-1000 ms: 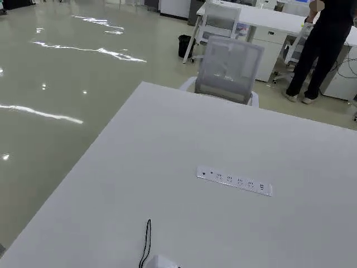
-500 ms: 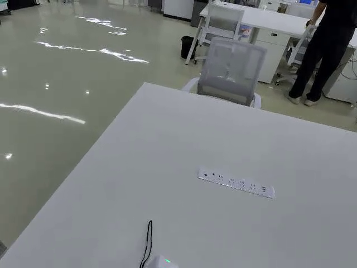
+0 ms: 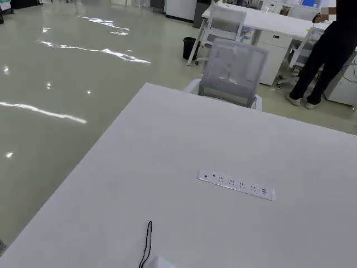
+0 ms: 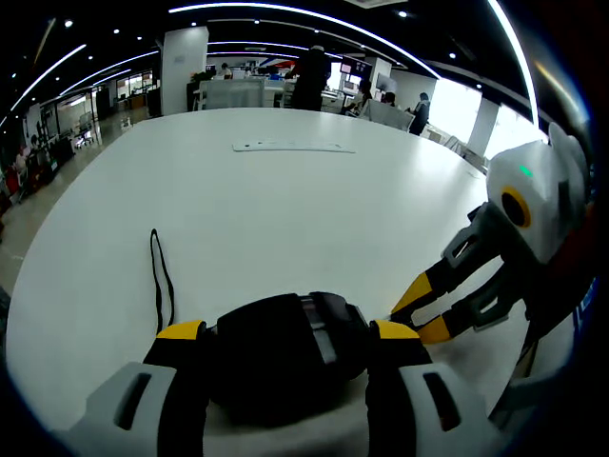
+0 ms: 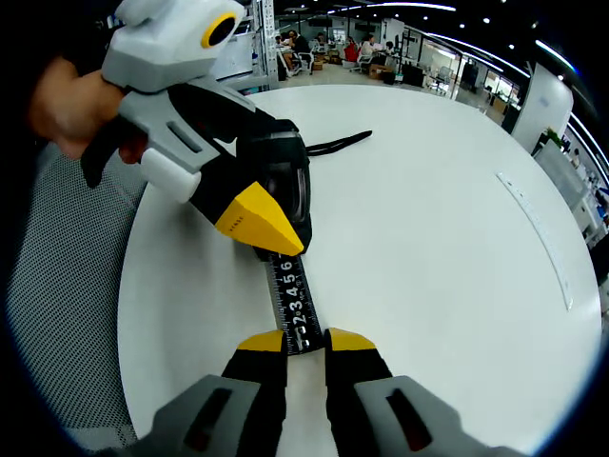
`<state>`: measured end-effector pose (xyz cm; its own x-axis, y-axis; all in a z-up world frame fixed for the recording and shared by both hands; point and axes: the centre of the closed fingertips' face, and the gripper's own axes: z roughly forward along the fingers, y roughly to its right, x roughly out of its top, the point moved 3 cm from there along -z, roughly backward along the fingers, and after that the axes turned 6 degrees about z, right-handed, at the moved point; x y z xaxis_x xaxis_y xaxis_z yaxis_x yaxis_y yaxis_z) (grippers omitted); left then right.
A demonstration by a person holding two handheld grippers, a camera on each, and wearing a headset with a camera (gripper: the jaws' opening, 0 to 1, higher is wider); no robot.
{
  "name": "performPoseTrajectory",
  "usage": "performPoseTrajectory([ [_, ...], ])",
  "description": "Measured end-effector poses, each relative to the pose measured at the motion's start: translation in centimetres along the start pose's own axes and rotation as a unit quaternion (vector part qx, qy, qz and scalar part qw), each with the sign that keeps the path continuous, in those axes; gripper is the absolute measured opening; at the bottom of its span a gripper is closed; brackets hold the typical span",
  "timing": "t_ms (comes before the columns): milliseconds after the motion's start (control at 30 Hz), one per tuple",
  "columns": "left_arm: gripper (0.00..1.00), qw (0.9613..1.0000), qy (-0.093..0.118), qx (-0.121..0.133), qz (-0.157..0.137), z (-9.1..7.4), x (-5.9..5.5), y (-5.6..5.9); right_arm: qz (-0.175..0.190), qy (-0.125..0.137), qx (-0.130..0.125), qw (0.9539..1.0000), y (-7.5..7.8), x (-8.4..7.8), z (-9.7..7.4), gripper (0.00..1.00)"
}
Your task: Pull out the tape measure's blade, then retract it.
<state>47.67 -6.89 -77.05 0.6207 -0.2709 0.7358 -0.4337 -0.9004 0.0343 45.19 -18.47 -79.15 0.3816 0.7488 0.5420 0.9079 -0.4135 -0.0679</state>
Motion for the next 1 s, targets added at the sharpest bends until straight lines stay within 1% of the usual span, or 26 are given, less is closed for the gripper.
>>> performPoseTrajectory([
  [500,0.64,1.0000,-0.001,-0.001,-0.001,0.0,0.0,-0.1,-0.005,0.001,0.002,1.0000,-0.3,0.7,0.3,0.13],
  [800,0.64,1.0000,-0.001,-0.002,0.000,0.1,0.0,0.0,-0.001,0.006,0.004,1.0000,-0.3,0.8,0.6,0.13],
  [1000,0.64,1.0000,0.000,-0.003,-0.001,0.1,0.1,-0.1,0.002,0.009,0.004,0.9999,-0.5,1.3,0.9,0.13],
])
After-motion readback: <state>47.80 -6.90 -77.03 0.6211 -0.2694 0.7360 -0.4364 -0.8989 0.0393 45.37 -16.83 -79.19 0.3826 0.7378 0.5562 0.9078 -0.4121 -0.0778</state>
